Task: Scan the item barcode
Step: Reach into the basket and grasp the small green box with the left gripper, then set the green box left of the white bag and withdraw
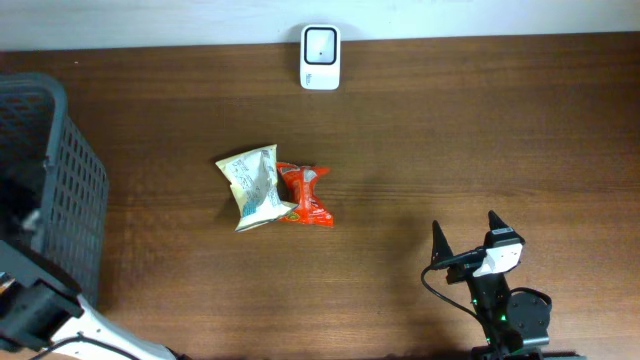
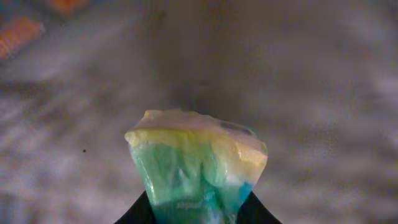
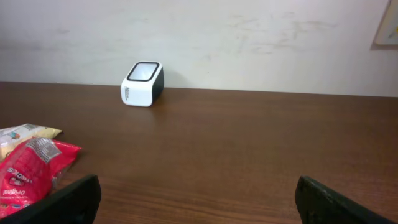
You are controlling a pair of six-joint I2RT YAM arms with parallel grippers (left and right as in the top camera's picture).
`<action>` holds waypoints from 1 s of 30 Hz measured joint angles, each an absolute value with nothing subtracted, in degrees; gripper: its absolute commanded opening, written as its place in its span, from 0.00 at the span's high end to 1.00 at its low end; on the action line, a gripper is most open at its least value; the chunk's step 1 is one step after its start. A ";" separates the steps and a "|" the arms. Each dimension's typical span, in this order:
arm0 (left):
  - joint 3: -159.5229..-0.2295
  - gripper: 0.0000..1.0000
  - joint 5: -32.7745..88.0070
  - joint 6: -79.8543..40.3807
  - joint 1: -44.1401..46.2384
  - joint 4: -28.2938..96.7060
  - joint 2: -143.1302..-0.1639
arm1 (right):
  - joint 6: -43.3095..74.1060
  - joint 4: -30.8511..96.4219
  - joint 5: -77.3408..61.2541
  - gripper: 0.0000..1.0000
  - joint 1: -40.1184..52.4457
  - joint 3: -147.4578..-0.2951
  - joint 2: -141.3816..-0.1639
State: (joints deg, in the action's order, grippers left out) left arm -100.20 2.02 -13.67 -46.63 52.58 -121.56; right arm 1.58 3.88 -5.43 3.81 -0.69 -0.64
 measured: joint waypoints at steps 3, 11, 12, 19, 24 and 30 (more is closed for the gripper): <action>-104.73 0.81 5.63 -14.13 -45.36 54.87 -112.92 | 1.54 3.88 -5.43 0.01 3.81 -0.69 -0.64; -109.67 0.75 6.85 -14.37 -20.03 65.47 -82.54 | 1.54 3.88 -5.43 0.01 3.81 -0.69 -0.64; -109.30 0.74 6.66 -14.48 -15.94 67.79 -82.74 | 1.58 3.88 -5.45 0.01 3.81 -0.69 -0.64; -86.67 0.64 5.65 -14.55 3.38 62.41 -90.59 | 1.56 3.88 -5.43 0.01 3.81 -0.69 -0.64; -74.02 0.02 5.21 -14.68 7.97 54.68 -98.50 | 1.56 3.88 -5.45 0.01 3.81 -0.69 -0.64; -84.20 0.02 2.37 -14.74 7.55 60.40 -99.61 | 1.58 3.90 -5.43 0.01 3.81 -0.69 -0.64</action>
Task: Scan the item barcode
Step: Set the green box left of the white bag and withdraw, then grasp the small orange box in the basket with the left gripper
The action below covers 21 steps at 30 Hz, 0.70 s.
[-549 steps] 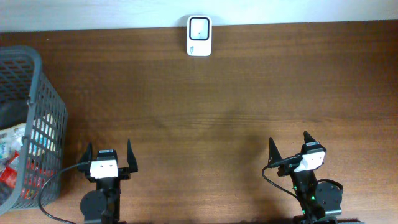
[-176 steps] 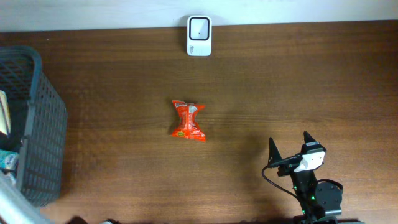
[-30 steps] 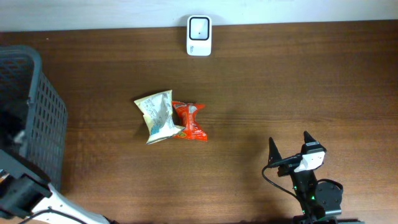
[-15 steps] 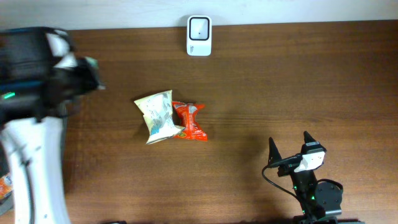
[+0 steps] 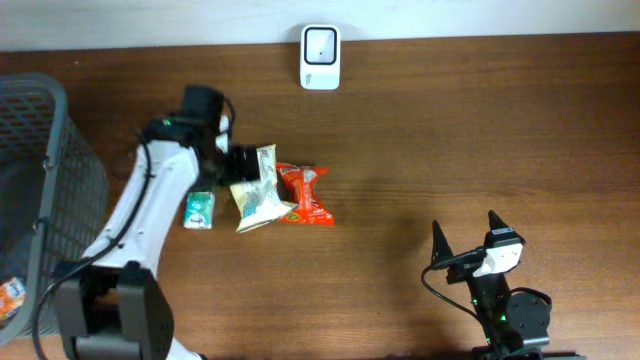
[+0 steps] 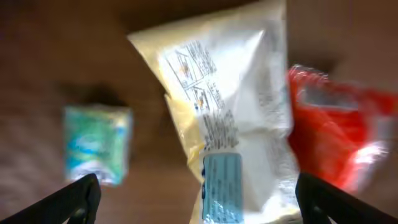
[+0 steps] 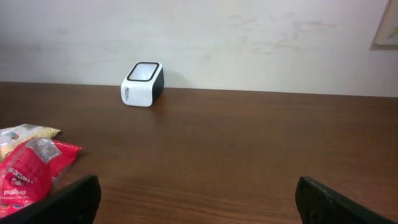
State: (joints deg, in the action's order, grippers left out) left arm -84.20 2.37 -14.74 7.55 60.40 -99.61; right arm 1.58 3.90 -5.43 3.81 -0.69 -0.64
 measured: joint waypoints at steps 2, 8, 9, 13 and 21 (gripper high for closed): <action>-95.92 0.00 -0.12 -15.00 6.09 63.64 -97.76 | 1.54 3.88 -5.43 0.01 3.81 -0.69 -0.64; -111.98 0.01 -11.90 -25.58 -15.35 74.52 -84.66 | 1.56 3.88 -5.43 0.01 3.81 -0.69 -0.64; -111.98 0.01 -12.84 -28.01 -20.60 76.51 -84.18 | 1.56 3.88 -5.43 0.01 3.81 -0.69 -0.64; -103.00 0.01 -12.99 -35.94 -39.03 76.55 -86.85 | 1.54 3.88 -5.43 0.01 3.81 -0.69 -0.64; -71.92 0.25 -13.41 -36.73 -54.83 50.33 -87.79 | 1.54 3.88 -5.45 0.01 3.81 -0.69 -0.69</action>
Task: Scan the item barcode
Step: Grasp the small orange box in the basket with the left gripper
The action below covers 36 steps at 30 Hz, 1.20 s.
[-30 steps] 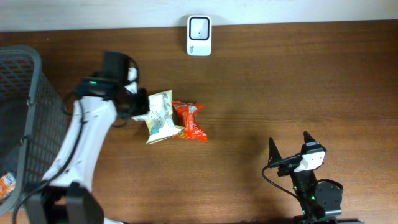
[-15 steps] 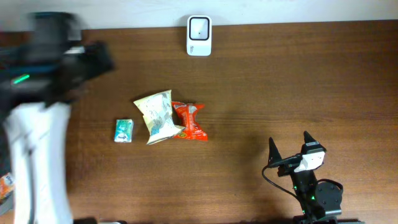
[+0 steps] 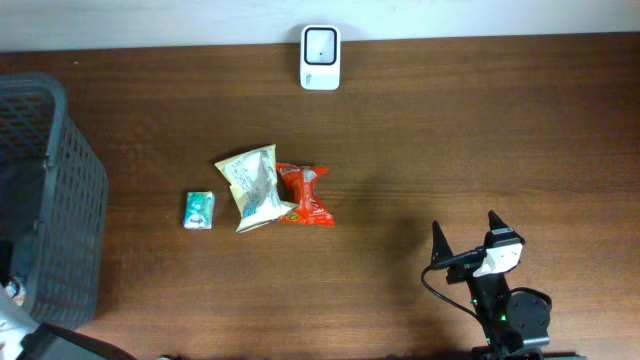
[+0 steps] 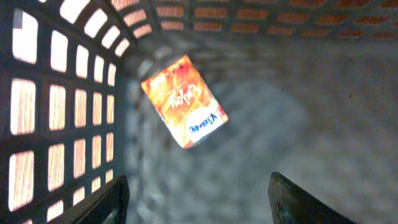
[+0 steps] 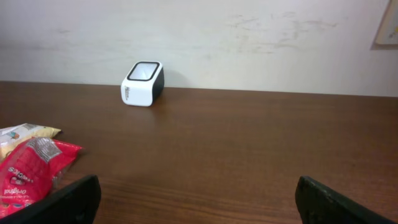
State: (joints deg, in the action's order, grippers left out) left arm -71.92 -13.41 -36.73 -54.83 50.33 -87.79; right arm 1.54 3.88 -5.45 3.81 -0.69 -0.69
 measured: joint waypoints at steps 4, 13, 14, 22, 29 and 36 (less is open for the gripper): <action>-71.81 0.20 -14.63 -32.69 -54.85 47.07 -90.80 | 1.61 3.88 -5.43 0.01 3.81 -0.69 -0.69; -71.77 0.22 -19.09 -29.54 -54.83 43.42 -101.30 | 1.56 3.88 -5.43 0.01 3.81 -0.69 -0.69; -71.77 0.23 -19.51 -29.50 -54.85 42.85 -101.73 | 1.56 3.88 -5.43 0.01 3.81 -0.69 -0.69; -71.77 0.57 -20.80 -29.17 -54.85 39.24 -108.88 | 1.54 3.88 -5.45 0.01 3.81 -0.69 -0.69; -72.07 1.00 -22.39 -28.32 -54.83 38.79 -108.97 | 1.58 3.88 -5.43 0.01 3.81 -0.69 -0.69; -93.25 1.00 -3.70 -27.35 -52.07 55.37 -109.08 | 1.56 3.88 -5.43 0.01 3.81 -0.69 -0.69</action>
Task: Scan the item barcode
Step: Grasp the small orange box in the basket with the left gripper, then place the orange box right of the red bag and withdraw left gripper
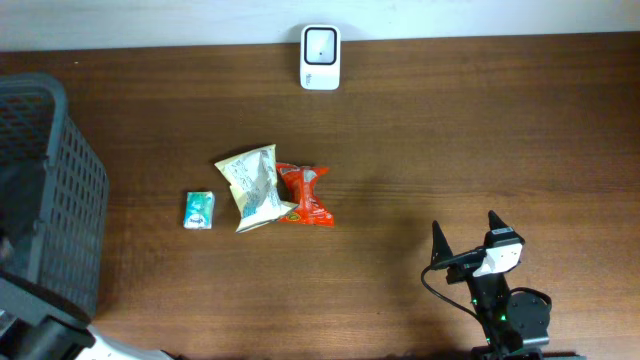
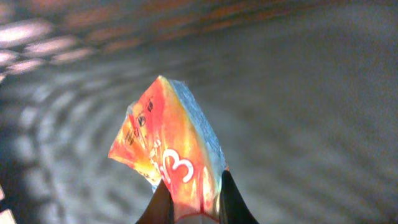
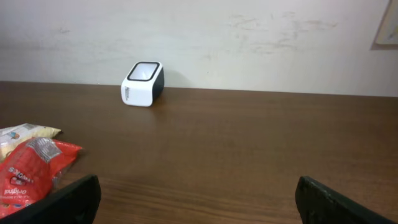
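Inside the grey basket, my left gripper is shut on an orange snack packet with white lettering, which stands up from between the fingers. In the overhead view the basket hides that gripper. The white barcode scanner stands at the table's far edge, also seen as the scanner against the wall. My right gripper rests open at the near right, nothing between its fingers.
A teal packet, a cream bag and a red packet lie side by side mid-table. The red packet shows at the left of the right wrist view. A pale wall runs behind the scanner.
My left gripper was open above the orange packet lying on the basket floor; now it is shut on that packet. The right arm and the table items have not moved.
My left gripper first held a teal packet inside the basket. Then it was open over the table, with the teal packet lying left of the cream bag. Then it was open in the basket above an orange packet, and now grips it.
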You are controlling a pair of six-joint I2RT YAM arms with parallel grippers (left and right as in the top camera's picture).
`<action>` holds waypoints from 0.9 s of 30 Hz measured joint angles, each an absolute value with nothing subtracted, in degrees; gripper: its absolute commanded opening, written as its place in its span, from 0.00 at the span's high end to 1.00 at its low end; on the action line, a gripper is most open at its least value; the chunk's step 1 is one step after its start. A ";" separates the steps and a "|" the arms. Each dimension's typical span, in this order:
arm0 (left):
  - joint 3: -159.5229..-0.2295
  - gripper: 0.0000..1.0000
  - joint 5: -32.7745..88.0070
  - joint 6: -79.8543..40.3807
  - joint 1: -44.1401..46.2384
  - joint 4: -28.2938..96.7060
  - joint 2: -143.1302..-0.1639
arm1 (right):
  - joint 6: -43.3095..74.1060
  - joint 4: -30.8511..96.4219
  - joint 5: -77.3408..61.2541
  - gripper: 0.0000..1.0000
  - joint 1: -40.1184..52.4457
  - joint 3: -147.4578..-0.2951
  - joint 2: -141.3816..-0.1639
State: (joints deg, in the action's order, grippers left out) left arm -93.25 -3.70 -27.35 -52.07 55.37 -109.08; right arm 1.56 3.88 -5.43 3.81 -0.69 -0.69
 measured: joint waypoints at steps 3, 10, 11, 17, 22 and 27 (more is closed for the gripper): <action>-103.92 1.00 0.10 -25.87 -42.92 57.65 -102.43 | 1.54 3.88 -5.45 0.01 3.81 -0.69 -0.71; -108.62 1.00 2.74 -15.64 -6.11 62.30 -90.78 | 1.56 3.88 -5.43 0.01 3.81 -0.69 -0.69; -107.90 1.00 2.42 -14.76 -3.22 62.39 -91.68 | 1.61 3.88 -5.43 0.01 3.81 -0.69 -0.69; -101.69 1.00 2.66 -10.90 18.20 60.51 -107.04 | 1.56 3.88 -5.45 0.01 3.81 -0.69 -0.69; -101.12 1.00 2.61 -10.02 29.78 54.87 -115.79 | 1.56 3.88 -5.45 0.01 3.81 -0.69 -0.69; -101.12 0.77 2.61 -8.78 34.87 54.43 -117.30 | 1.56 3.88 -5.43 0.01 3.81 -0.69 -0.69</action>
